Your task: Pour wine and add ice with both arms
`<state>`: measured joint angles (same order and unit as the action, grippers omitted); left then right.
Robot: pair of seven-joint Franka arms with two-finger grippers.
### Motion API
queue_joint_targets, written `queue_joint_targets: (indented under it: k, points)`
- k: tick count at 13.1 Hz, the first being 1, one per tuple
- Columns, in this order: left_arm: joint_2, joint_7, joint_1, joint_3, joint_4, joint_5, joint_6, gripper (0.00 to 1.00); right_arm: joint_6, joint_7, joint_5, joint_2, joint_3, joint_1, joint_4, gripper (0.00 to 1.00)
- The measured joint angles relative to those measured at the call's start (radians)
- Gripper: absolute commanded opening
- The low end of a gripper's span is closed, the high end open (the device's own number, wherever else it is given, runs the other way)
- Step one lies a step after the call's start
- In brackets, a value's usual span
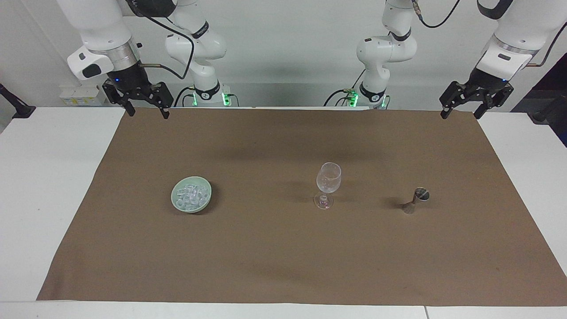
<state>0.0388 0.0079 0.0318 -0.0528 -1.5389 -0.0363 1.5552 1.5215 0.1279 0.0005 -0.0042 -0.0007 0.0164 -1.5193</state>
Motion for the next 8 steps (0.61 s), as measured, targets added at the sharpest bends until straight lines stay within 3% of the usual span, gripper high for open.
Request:
queue_joint_targets:
  k: [8]
  points:
    - [0.0, 0.0, 0.0, 0.0, 0.0, 0.0, 0.0, 1.0, 0.011, 0.04, 0.0, 0.0, -0.002, -0.009, -0.001, 1.0]
